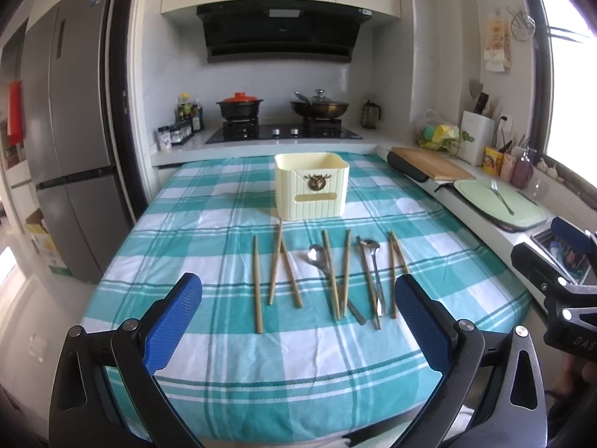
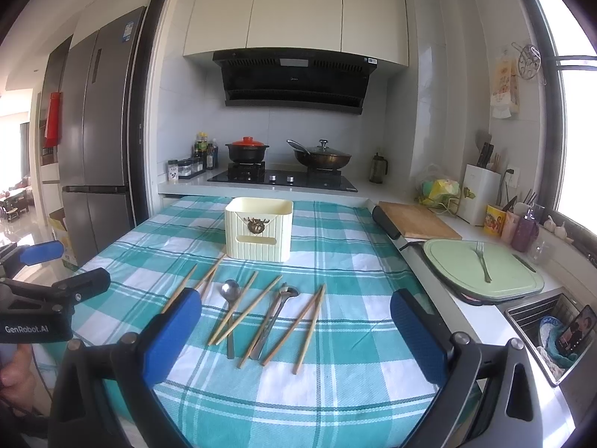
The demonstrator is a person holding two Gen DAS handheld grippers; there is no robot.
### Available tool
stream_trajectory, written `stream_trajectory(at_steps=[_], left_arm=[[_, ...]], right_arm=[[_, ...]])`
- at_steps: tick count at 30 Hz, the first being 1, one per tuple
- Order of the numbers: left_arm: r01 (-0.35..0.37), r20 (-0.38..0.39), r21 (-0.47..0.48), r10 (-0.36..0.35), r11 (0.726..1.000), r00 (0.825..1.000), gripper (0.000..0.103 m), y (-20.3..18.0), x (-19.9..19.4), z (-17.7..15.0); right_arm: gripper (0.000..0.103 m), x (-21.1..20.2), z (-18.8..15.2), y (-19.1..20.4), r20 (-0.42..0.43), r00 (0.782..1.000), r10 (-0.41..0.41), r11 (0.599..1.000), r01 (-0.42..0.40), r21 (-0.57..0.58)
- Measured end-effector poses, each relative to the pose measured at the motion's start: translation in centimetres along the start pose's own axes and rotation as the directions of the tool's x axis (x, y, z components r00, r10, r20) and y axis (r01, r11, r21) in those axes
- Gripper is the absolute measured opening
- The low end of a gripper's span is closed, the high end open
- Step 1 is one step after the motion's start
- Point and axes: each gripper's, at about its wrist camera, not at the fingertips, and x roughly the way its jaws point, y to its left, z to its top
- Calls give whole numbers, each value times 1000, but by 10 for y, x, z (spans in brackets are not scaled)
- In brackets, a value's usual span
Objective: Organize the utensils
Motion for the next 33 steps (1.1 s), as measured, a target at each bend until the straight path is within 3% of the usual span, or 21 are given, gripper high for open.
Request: stream_trajectory(at_steps=[6,33], left_arm=[[2,4,-3,-2,1000,1000,103,1,0,0],[-46,-43,-33,45,998,998,103,10,14,0]], right_arm=[[103,3,1,0,-15,1000,27,1000,-27,2],[103,10,0,-2,-22,1000,10,1000,-10,18]])
